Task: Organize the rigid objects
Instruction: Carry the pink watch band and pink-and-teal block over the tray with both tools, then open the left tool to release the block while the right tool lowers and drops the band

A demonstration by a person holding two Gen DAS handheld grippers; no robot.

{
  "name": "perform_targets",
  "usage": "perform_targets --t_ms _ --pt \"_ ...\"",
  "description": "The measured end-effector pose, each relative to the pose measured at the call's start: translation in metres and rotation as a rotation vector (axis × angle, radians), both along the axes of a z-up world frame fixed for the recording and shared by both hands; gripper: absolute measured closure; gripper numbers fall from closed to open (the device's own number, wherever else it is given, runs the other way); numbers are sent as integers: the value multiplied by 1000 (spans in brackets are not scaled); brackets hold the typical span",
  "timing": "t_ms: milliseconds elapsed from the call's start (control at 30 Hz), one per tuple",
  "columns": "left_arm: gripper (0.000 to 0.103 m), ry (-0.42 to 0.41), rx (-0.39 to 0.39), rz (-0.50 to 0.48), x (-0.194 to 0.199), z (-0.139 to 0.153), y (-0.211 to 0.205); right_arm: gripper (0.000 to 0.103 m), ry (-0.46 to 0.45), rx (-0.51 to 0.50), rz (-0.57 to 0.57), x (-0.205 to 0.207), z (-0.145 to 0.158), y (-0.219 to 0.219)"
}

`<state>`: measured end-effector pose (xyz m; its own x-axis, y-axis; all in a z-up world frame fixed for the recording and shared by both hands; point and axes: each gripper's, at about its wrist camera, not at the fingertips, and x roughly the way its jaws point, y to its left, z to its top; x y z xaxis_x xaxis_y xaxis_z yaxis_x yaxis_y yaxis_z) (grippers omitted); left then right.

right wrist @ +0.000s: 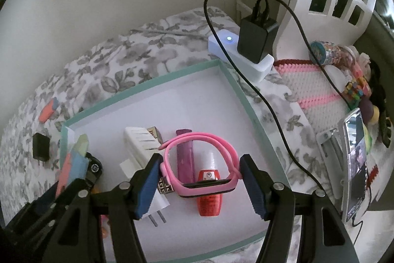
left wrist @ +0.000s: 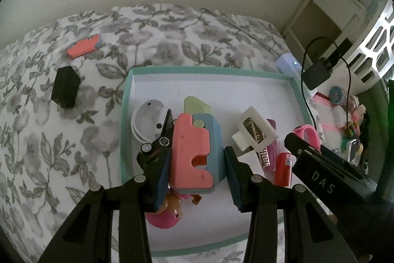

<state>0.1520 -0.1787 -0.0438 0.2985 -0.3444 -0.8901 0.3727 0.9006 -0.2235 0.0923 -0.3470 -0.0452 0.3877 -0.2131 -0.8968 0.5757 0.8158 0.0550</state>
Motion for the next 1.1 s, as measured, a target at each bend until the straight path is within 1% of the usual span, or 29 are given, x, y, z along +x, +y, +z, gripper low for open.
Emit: perform_targets --t_ms 600,700,800,867,933,1100 --pt "59 43 -9 31 3 -10 4 35 50 20 30 7 -15 5" --pt "59 50 -8 34 3 -11 4 35 64 24 33 9 -21 6" --pt "59 51 -7 35 4 -11 4 34 96 32 52 12 -31 10" --pt "59 50 -10 35 4 -10 4 34 103 22 61 13 -31 12" --pt "59 49 -13 36 4 -8 4 34 92 23 62 12 -28 12" --pt "58 35 -23 31 3 -1 4 33 77 -13 65 11 -20 17"
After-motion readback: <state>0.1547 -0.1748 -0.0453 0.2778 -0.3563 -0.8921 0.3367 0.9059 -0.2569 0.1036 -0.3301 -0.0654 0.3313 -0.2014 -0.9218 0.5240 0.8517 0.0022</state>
